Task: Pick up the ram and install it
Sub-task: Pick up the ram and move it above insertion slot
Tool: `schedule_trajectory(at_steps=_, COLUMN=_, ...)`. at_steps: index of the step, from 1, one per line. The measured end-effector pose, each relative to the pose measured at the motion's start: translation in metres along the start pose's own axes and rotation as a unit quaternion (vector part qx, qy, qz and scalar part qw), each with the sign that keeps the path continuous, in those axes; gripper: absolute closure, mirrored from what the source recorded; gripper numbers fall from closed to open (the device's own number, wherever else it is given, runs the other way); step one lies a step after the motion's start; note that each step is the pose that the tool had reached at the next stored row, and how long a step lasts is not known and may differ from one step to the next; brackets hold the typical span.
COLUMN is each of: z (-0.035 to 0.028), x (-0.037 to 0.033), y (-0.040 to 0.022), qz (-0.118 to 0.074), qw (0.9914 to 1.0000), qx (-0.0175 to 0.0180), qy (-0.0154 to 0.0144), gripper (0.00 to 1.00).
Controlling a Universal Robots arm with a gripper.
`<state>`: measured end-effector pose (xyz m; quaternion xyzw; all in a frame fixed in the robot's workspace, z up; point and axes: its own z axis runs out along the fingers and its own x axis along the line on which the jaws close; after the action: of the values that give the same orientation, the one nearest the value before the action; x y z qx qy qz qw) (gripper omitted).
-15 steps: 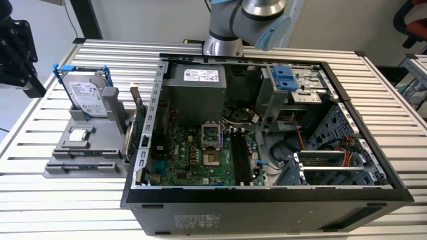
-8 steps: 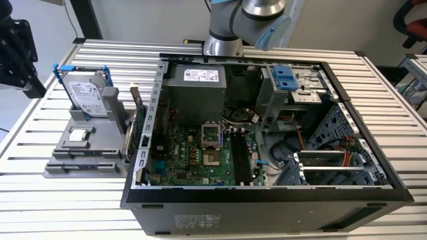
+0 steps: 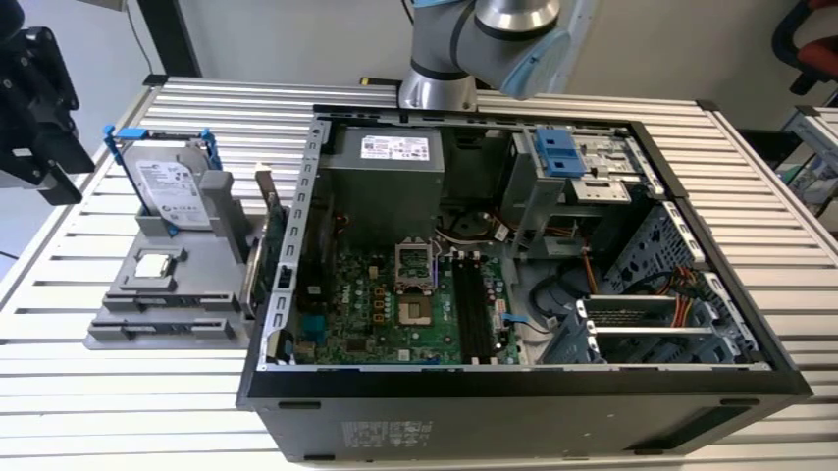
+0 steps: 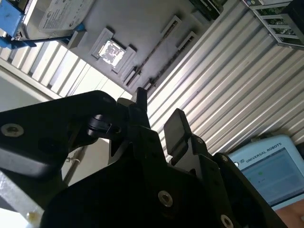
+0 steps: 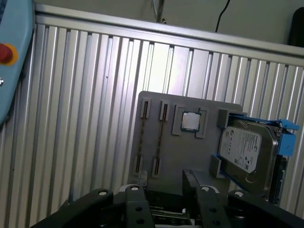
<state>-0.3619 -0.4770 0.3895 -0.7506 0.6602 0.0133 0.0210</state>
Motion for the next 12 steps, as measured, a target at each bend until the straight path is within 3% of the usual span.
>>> schedule_trajectory(at_steps=12, z=0.0019, x=0.0001, y=0.0001, qz=0.0, qw=1.0, qx=0.0008, qy=0.0001, gripper=0.0)
